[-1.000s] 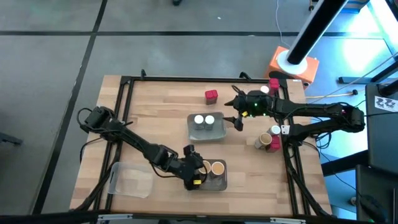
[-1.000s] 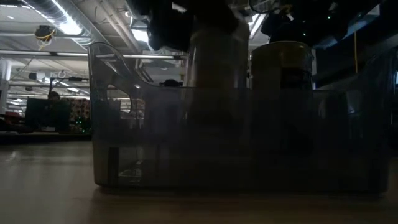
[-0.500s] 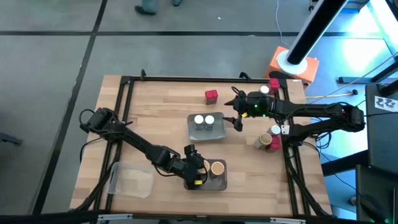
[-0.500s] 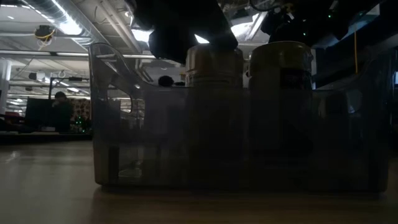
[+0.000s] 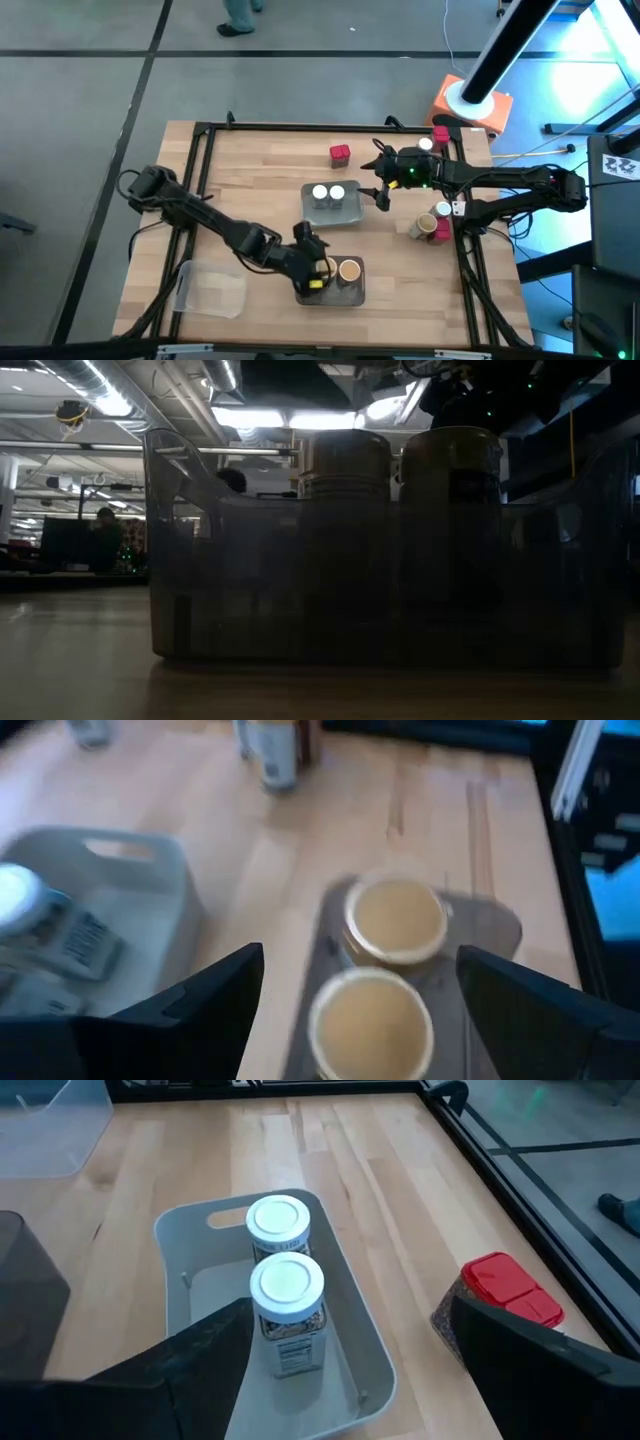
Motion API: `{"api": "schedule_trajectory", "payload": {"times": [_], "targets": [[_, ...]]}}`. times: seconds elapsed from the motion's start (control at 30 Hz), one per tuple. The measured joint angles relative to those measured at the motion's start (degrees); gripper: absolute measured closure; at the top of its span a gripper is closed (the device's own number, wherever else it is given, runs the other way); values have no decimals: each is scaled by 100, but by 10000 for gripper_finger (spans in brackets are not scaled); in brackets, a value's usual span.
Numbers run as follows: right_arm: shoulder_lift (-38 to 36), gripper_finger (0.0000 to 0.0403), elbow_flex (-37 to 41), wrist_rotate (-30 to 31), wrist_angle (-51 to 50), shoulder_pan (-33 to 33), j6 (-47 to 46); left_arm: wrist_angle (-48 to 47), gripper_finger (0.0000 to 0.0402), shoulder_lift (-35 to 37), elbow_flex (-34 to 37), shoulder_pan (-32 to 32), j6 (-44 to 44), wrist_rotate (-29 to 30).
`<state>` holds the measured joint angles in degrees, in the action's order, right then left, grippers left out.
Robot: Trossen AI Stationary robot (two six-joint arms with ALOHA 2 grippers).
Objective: Sort spices by type
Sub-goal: Put the top left red seasoning can into the transparent bin
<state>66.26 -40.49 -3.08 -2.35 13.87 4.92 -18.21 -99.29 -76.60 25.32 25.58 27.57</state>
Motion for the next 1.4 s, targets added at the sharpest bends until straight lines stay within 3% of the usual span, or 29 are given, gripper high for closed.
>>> {"api": "schedule_trajectory", "payload": {"times": [0.13,0.37,0.57,1.03,1.27,1.4], "targets": [[0,66,0,-1,-2,0,-8,-27,87,266,-2,-91,-100,152],[0,65,0,-8,9,-2,-16,-15,87,560,-2,-425,-638,1064],[0,66,0,-11,-6,-2,-16,-112,86,564,-2,-986,-824,1141],[0,66,-2,-14,-256,0,8,-127,86,564,274,-2398,-1796,-267],[0,66,-2,2,-216,0,159,348,86,610,804,-3080,-2183,-1024],[0,66,-2,386,-210,2,309,756,86,851,1244,-3404,-2414,-1413]]}}
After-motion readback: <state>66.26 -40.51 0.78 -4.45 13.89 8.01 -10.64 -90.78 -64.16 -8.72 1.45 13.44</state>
